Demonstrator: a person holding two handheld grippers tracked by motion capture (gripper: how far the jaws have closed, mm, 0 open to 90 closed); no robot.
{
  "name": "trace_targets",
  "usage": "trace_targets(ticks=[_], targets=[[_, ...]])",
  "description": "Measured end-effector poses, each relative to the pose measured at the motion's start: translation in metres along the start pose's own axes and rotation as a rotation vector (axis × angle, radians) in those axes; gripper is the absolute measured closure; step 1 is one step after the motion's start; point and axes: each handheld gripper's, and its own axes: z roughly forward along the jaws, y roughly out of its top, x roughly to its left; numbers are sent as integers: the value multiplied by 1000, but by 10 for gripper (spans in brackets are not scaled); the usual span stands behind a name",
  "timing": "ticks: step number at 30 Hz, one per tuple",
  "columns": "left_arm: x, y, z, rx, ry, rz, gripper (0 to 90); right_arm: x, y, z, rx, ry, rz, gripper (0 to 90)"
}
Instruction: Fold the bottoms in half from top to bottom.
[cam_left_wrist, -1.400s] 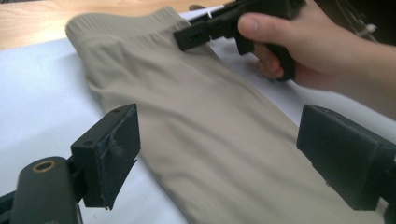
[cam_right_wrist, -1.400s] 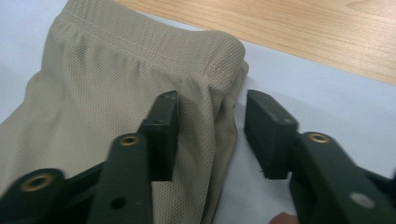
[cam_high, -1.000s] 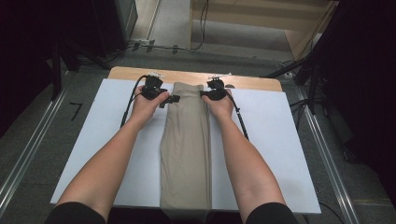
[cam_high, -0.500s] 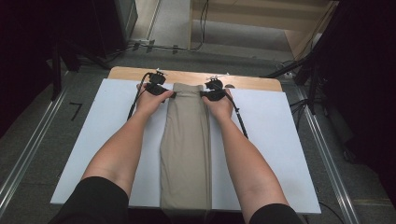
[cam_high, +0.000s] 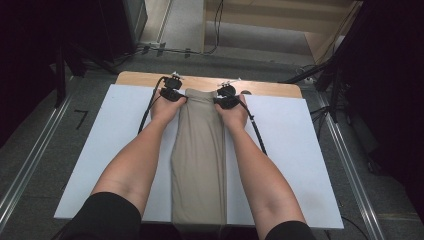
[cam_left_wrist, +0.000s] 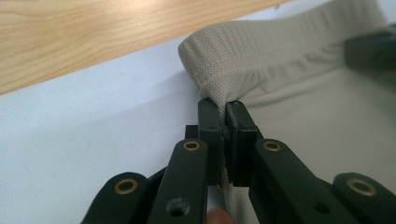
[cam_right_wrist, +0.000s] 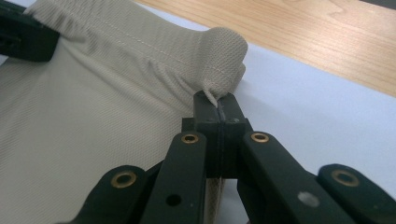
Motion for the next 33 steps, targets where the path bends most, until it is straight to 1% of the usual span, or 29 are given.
trace_targets(ticks=[1, 2, 3, 5, 6, 7, 8, 9, 10, 12, 15, 18, 20, 23, 25, 27, 29, 31, 33], targets=[[-1, 1, -3, -11, -5, 6, 877, -1, 0, -4, -13, 12, -5, 877], [-4, 3, -7, -33, -14, 22, 878, -3, 0, -8, -25, 18, -10, 877], [-7, 4, -11, -49, -25, 36, 878, -5, 1, -16, -47, 24, -11, 877], [-12, 5, -20, -96, -50, 50, 878, -11, 1, -28, -85, 24, -11, 877], [-16, 6, -25, -117, -58, 65, 878, -13, 0, -35, -106, 28, -11, 877], [-18, 7, -27, -126, -55, 76, 878, -15, -1, -42, -129, 30, -13, 877], [-21, 7, -31, -135, -53, 82, 877, -15, -2, -45, -142, 35, -9, 877], [-23, 7, -34, -144, -59, 85, 877, -15, -3, -50, -153, 39, -12, 877], [-25, 7, -38, -153, -60, 93, 878, -14, -4, -54, -162, 38, -23, 877], [-28, 5, -47, -178, -64, 95, 878, -12, -7, -63, -188, 45, -31, 877], [-32, 1, -61, -214, -66, 116, 878, -7, -11, -77, -229, 56, -58, 877], [-36, -9, -76, -259, -77, 113, 878, 1, -15, -92, -261, 64, -98, 877], [-39, -17, -86, -289, -87, 113, 878, 6, -18, -101, -283, 78, -119, 877], [-44, -30, -101, -321, -94, 127, 878, 14, -23, -115, -309, 99, -152, 877], [-48, -38, -110, -336, -106, 139, 878, 19, -29, -124, -330, 112, -170, 876], [-52, -45, -118, -340, -113, 167, 878, 25, -37, -134, -351, 122, -176, 876], [-57, -54, -127, -350, -120, 184, 878, 30, -46, -143, -372, 131, -190, 877], [-63, -63, -133, -357, -124, 199, 878, 36, -56, -152, -384, 142, -195, 877], [-68, -74, -139, -362, -131, 205, 878, 43, -67, -161, -389, 147, -216, 877]])
